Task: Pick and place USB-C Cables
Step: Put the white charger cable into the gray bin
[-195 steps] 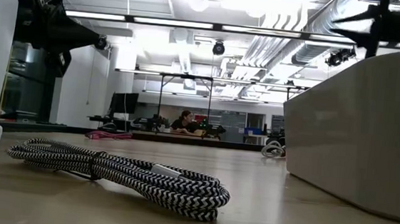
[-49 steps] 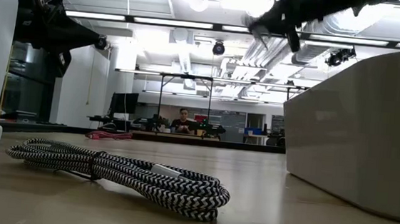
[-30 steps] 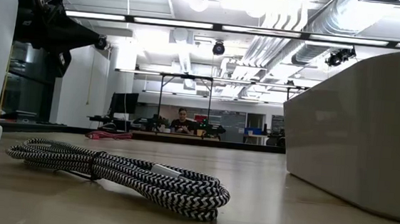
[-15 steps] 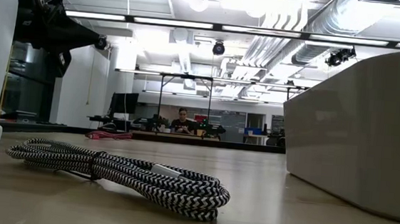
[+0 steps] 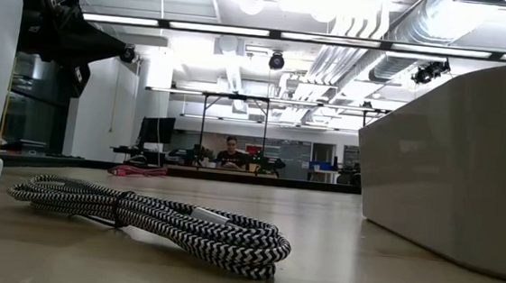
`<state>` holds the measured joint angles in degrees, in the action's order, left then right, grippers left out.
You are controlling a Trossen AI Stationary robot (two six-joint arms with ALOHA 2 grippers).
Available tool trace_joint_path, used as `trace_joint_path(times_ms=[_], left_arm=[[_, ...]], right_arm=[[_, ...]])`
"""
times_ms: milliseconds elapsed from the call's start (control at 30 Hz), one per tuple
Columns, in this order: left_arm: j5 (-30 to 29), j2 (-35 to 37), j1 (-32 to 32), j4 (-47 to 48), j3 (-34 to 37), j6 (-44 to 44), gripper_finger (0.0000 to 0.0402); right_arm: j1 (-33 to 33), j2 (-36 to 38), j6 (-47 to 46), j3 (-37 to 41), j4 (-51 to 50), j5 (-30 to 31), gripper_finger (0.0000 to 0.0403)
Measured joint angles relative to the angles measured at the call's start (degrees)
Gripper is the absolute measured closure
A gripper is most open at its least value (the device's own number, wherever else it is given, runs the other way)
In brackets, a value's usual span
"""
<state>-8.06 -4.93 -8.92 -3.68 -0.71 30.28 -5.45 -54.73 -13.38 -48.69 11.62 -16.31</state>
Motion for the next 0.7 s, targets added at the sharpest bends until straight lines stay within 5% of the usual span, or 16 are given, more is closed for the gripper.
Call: trace_joint_path(times_ms=[133, 467, 700], left_arm=[[0.0, 0.0, 0.0, 0.0, 0.0, 0.0, 0.0401], [0.0, 0.0, 0.0, 0.0, 0.0, 0.0, 0.0401], [0.0, 0.0, 0.0, 0.0, 0.0, 0.1, 0.0401]], right_arm=[[-3.5, -1.2, -0.5, -1.2, -4.8, -1.8, 0.0375], [-9.1, -11.4, 4.4, -19.7, -46.2, -0.7, 0.0375], [-11.1, -20.3, 10.9, -22.8, -54.3, -3.4, 0.0375]])
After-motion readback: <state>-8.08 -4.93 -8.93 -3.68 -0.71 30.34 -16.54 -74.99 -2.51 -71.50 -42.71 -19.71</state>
